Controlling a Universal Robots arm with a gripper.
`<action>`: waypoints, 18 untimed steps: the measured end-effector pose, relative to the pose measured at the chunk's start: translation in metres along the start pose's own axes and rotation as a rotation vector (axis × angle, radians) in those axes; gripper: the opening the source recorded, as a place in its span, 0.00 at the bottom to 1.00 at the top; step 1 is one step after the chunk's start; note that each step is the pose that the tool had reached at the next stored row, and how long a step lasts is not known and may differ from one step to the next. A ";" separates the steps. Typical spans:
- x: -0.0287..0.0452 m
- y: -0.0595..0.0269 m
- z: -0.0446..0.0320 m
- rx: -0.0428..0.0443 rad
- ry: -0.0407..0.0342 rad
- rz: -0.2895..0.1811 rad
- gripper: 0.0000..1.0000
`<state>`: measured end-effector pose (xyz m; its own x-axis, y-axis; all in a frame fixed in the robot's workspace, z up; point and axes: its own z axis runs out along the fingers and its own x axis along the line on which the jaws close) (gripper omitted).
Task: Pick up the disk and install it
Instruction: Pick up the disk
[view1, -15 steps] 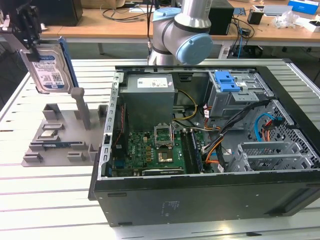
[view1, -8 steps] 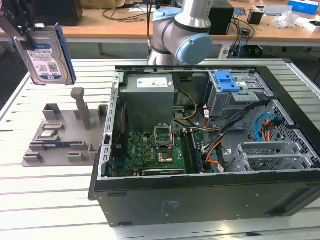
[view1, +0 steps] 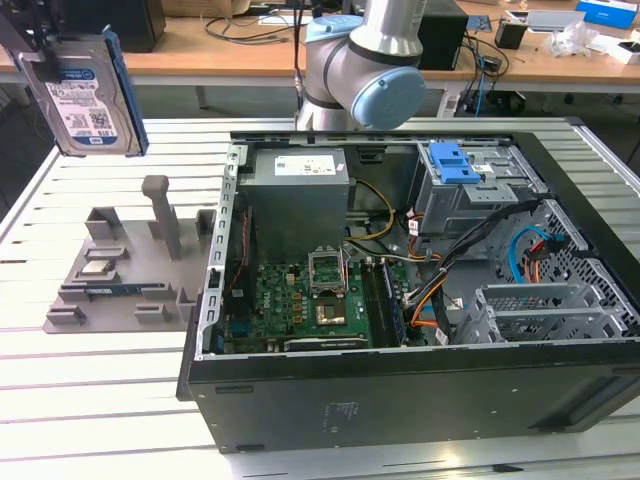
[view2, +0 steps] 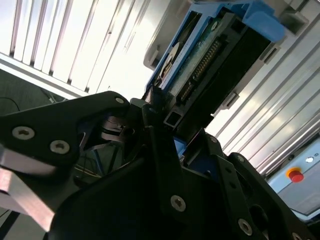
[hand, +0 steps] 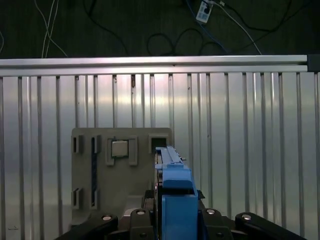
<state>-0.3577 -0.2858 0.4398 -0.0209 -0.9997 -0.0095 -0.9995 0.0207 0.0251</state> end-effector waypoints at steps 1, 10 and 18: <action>-0.0001 0.0000 -0.0027 0.0000 0.0000 0.000 0.37; -0.0015 0.0011 -0.0437 0.0000 0.0000 0.000 0.37; -0.0019 0.0016 -0.0630 0.0001 0.0000 0.000 0.37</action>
<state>-0.3577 -0.2845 0.5028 -0.0209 -0.9997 -0.0095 -0.9995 0.0206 0.0250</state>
